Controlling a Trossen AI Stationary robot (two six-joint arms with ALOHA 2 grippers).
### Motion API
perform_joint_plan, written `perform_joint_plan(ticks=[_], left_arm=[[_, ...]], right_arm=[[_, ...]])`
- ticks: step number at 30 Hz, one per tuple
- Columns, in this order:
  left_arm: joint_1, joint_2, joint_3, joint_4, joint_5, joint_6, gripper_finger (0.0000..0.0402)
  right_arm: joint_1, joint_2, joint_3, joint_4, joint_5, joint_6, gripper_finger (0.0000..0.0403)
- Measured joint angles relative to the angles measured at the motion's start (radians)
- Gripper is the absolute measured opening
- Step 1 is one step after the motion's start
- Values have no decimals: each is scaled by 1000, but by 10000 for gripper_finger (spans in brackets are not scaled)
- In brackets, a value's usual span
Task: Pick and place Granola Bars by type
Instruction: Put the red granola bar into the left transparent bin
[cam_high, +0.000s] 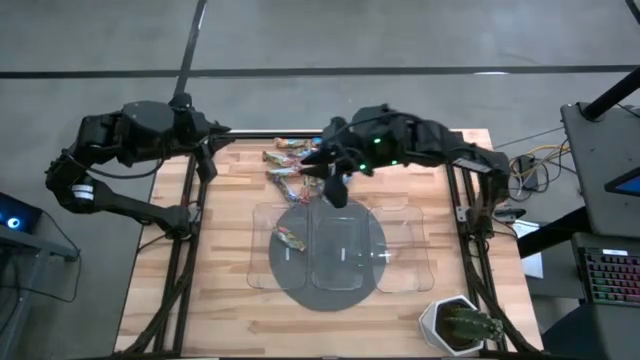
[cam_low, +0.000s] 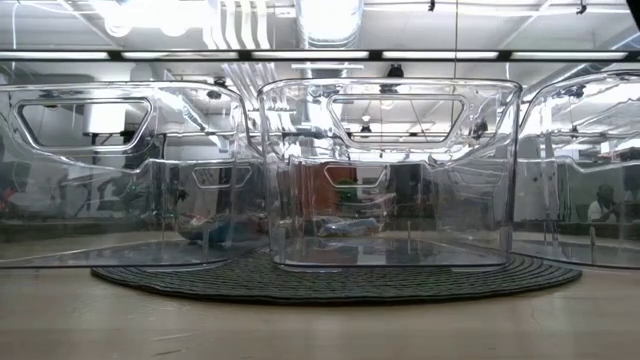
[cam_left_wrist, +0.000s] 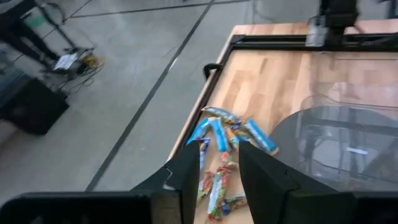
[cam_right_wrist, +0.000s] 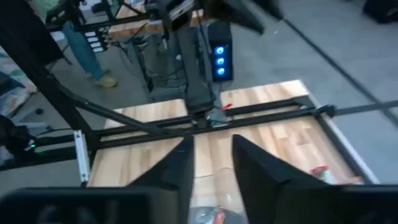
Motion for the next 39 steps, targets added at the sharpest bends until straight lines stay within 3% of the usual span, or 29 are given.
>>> perform_joint_plan(ticks=[5, 19, 26, 33, 39], left_arm=[[0, 0, 2, 19, 52, 44, 75], [3, -22, 48, 94, 209, 64, 58], [3, -21, 48, 94, 209, 58, 58], [5, 14, 47, 94, 207, 61, 58], [6, 40, 46, 99, 207, 61, 58]], right_arm=[[0, -54, 0, -58, 53, -39, 14], [0, -227, -1, -197, 93, -75, 8], [-1, -315, -13, -411, 304, 25, 8], [0, -370, -151, -449, 312, 69, 8], [0, -478, -356, -257, 257, 37, 8]])
